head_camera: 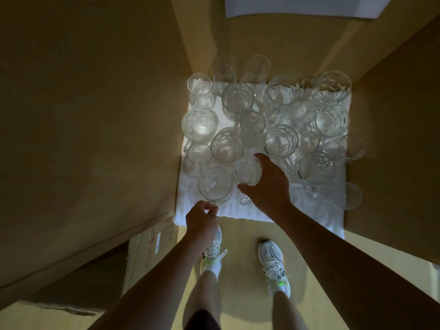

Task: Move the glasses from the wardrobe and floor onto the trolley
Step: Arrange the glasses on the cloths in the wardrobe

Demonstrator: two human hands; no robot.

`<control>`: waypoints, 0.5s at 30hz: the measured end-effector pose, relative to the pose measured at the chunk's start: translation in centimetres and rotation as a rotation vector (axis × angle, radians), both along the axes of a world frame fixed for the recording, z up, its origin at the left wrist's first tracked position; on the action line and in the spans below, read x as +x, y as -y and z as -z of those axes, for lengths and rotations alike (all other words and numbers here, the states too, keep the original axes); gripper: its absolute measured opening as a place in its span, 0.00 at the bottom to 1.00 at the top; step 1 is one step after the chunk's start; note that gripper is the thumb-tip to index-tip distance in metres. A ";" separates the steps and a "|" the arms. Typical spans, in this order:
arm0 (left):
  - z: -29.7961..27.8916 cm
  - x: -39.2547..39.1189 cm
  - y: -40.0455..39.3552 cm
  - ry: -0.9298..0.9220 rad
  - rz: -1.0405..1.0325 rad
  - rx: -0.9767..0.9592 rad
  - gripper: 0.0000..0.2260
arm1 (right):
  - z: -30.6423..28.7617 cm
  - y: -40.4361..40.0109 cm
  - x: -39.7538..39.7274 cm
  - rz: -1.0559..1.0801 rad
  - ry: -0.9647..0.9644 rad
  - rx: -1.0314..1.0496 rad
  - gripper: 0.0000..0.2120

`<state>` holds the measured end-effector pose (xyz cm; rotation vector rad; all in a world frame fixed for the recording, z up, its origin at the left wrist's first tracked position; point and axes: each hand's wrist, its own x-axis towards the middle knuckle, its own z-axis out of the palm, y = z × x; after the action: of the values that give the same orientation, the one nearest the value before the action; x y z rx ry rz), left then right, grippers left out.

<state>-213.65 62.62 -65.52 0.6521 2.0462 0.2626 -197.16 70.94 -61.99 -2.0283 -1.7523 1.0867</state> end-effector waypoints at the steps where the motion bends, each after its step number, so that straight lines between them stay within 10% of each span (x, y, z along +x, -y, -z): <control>1: -0.2 -0.1 0.0 -0.001 0.003 0.005 0.07 | -0.2 0.0 0.0 0.002 -0.004 0.006 0.42; 15: -6.3 0.4 0.2 -0.035 0.095 0.038 0.11 | -6.0 -0.4 1.5 0.022 -0.030 0.034 0.42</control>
<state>-213.20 62.42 -59.17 0.7804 2.0413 0.2369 -195.68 71.30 -56.01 -1.9966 -1.7179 1.0681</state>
